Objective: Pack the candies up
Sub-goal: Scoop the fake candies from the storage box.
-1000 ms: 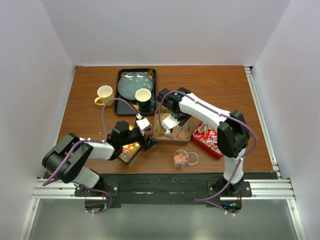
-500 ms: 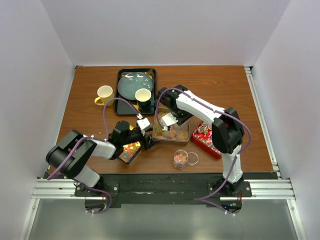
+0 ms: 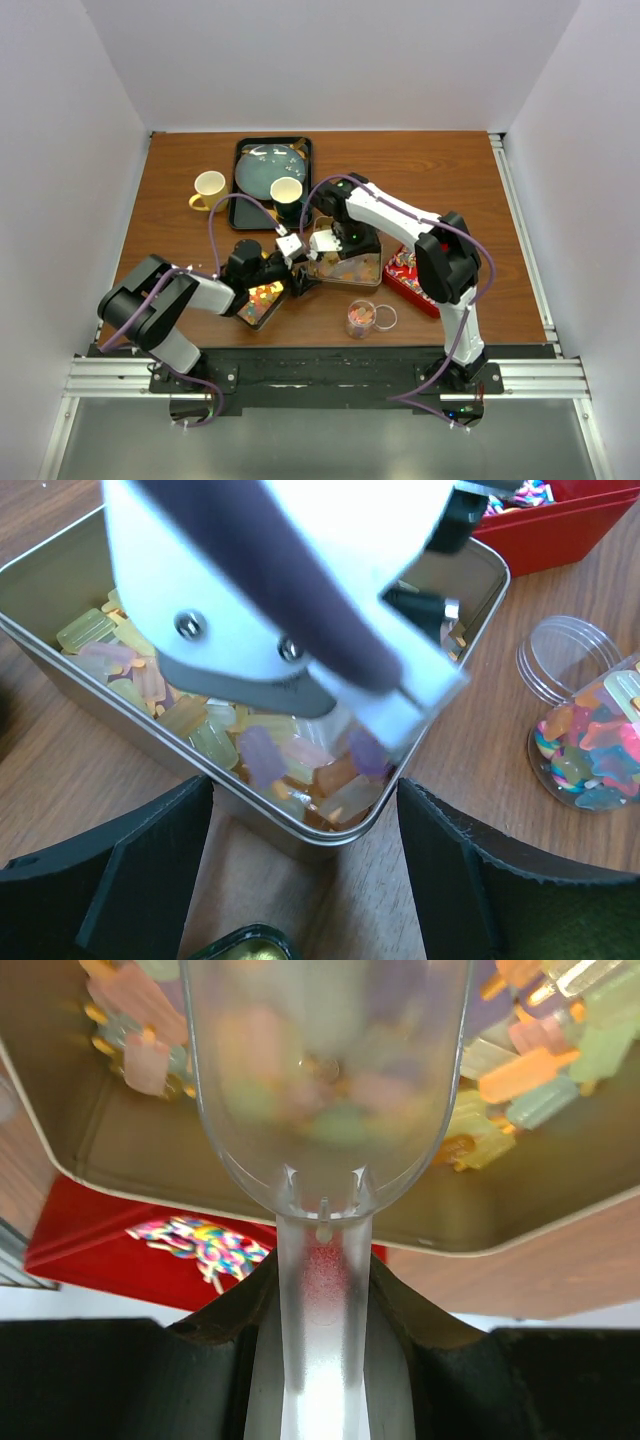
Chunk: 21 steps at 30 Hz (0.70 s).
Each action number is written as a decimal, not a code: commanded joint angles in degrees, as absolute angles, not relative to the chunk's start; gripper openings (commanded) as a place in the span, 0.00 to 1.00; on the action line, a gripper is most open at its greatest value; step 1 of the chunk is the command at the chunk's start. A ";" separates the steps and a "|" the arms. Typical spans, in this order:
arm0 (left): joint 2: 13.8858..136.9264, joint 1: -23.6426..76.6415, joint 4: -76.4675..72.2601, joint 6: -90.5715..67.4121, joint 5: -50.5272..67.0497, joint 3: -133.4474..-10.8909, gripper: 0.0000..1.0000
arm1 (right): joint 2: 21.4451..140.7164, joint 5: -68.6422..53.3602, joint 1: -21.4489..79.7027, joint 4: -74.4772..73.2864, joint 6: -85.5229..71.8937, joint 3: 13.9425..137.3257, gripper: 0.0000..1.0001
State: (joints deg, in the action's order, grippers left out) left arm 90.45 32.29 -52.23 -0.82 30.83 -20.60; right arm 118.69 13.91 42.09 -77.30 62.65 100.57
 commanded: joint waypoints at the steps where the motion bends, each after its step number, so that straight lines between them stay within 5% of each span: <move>1: 91.84 33.13 -51.06 -2.37 33.05 -21.97 0.79 | 118.12 10.01 42.63 -83.50 57.31 98.26 0.00; 9: 92.28 33.22 -51.24 -2.64 32.87 -21.97 0.78 | 122.87 8.44 43.85 -81.31 53.09 105.12 0.00; 21: 89.48 33.05 -42.03 -0.36 32.96 -25.83 0.79 | 114.36 -11.50 40.97 -61.81 53.61 93.97 0.00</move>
